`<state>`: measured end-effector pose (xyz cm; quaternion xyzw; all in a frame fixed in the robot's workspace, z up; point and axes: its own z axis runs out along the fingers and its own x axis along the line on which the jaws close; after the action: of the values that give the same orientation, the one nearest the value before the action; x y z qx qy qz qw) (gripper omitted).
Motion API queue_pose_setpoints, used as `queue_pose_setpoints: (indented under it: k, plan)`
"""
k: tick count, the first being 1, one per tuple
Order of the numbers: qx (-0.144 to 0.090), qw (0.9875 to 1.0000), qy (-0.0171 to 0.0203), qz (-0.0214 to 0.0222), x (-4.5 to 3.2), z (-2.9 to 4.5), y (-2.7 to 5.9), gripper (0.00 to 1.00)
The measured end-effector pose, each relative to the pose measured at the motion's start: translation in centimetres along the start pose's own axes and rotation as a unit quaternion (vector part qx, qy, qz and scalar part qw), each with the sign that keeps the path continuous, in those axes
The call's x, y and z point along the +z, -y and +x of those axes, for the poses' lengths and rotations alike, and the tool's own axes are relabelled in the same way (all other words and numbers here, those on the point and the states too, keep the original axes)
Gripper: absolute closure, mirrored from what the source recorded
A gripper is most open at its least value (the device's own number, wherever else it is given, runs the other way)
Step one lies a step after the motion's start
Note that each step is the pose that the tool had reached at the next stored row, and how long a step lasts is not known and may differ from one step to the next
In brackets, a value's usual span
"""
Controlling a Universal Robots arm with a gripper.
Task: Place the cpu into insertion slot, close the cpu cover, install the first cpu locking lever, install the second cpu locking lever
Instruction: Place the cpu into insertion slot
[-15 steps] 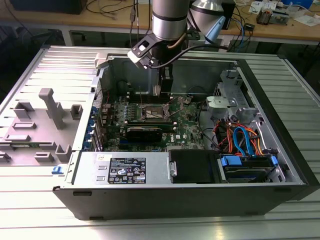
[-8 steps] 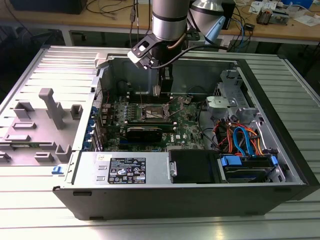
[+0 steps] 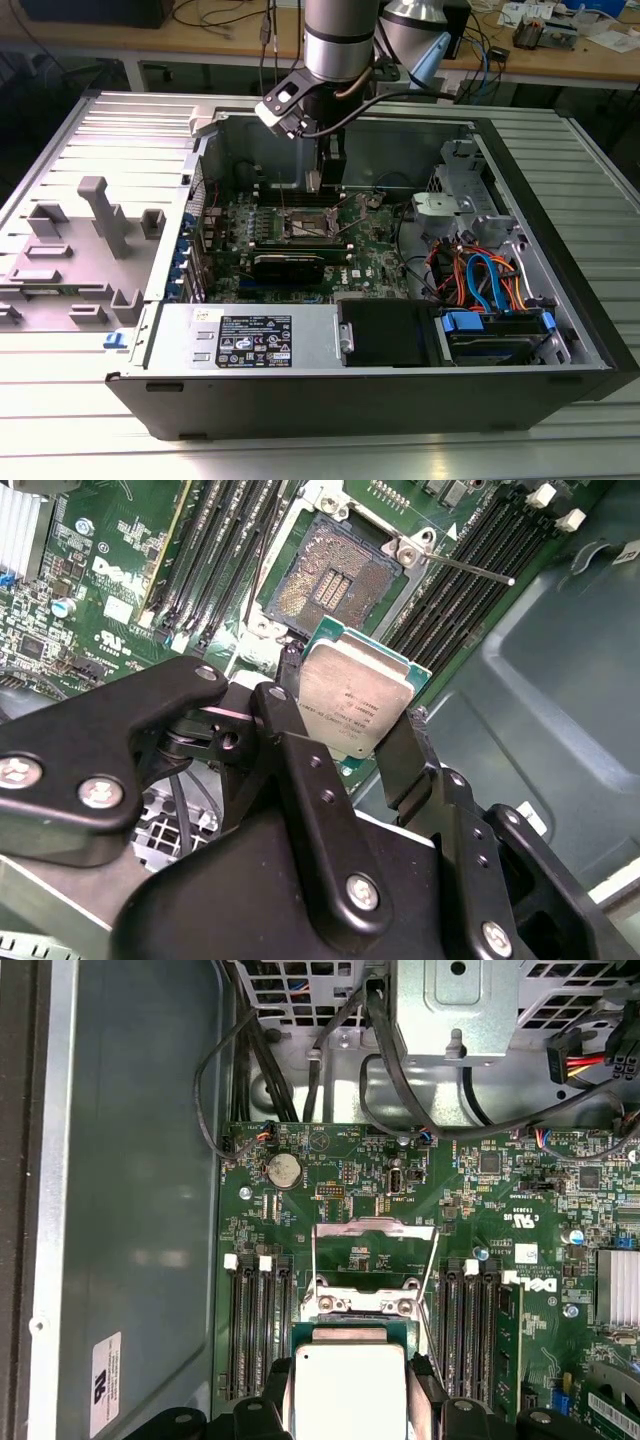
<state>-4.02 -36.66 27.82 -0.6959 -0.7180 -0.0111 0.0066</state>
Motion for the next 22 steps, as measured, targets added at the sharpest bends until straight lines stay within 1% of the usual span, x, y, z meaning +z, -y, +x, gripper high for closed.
queue_pose_setpoints:
  k: [1, 2, 3, 11, 16, 22]
  plan:
    - [0.0, 1.0, 0.0, 0.0, 0.14, 0.0, 0.01, 0.45]
    - [0.004, 1.0, 0.0001, -0.0001, 0.56, -0.02, 0.03, 0.45]
    - [0.006, 1.0, 0.0001, -0.0001, 1.13, -0.02, 0.26, 0.45]
    - [0.009, 1.0, 0.0001, -0.0002, 2.28, -0.05, 0.89, 0.45]
    - [0.009, 1.0, 0.0001, -0.0002, 2.58, -0.08, 1.14, 0.45]
    - [0.009, 1.0, 0.0001, -0.0002, 2.66, -0.08, 1.15, 0.45]
